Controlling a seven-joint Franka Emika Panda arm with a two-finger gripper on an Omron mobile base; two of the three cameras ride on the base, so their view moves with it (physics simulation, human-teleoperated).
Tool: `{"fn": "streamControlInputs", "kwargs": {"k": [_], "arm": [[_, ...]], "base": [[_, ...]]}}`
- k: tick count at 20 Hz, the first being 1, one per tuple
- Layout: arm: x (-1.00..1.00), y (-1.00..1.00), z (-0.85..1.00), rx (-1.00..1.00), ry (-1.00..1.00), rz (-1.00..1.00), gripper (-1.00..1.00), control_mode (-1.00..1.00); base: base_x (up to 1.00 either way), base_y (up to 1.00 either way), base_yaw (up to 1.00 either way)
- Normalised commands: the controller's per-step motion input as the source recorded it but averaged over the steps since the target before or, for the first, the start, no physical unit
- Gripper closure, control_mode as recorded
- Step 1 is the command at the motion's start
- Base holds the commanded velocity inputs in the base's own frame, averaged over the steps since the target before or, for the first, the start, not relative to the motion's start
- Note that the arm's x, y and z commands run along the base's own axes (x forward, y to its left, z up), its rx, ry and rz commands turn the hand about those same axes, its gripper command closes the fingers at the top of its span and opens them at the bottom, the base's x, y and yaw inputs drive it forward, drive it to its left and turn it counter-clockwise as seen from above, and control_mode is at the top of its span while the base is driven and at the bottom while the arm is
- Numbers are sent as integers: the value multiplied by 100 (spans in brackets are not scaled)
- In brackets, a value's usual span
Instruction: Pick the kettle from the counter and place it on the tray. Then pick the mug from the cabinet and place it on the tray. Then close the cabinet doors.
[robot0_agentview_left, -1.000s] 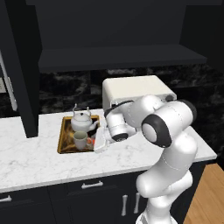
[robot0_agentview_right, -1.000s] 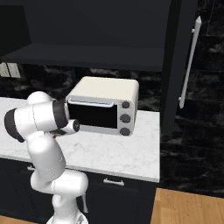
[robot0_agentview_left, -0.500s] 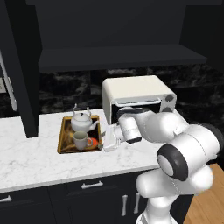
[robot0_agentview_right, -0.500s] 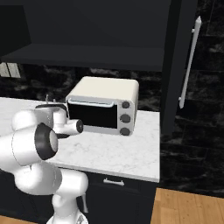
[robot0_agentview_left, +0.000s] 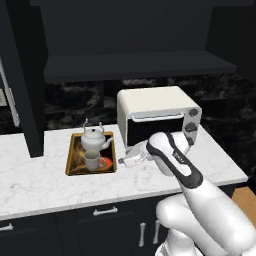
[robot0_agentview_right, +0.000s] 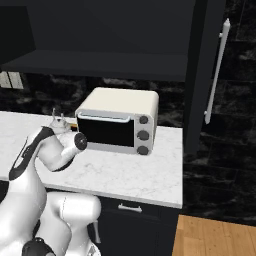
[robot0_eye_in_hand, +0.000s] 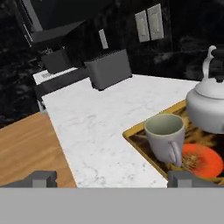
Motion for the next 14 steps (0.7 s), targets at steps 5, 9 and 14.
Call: {"fn": "streamControlInputs", "kwargs": {"k": [5, 9, 14], "arm": [[-37, -3, 93, 0, 35, -26, -100, -100], [-24, 15, 40, -8, 34, -26, -100, -100], [0, 39, -1, -9, 13, -5, -100, -100]], "base": [[0, 0, 0], [0, 0, 0], [0, 0, 0]]}}
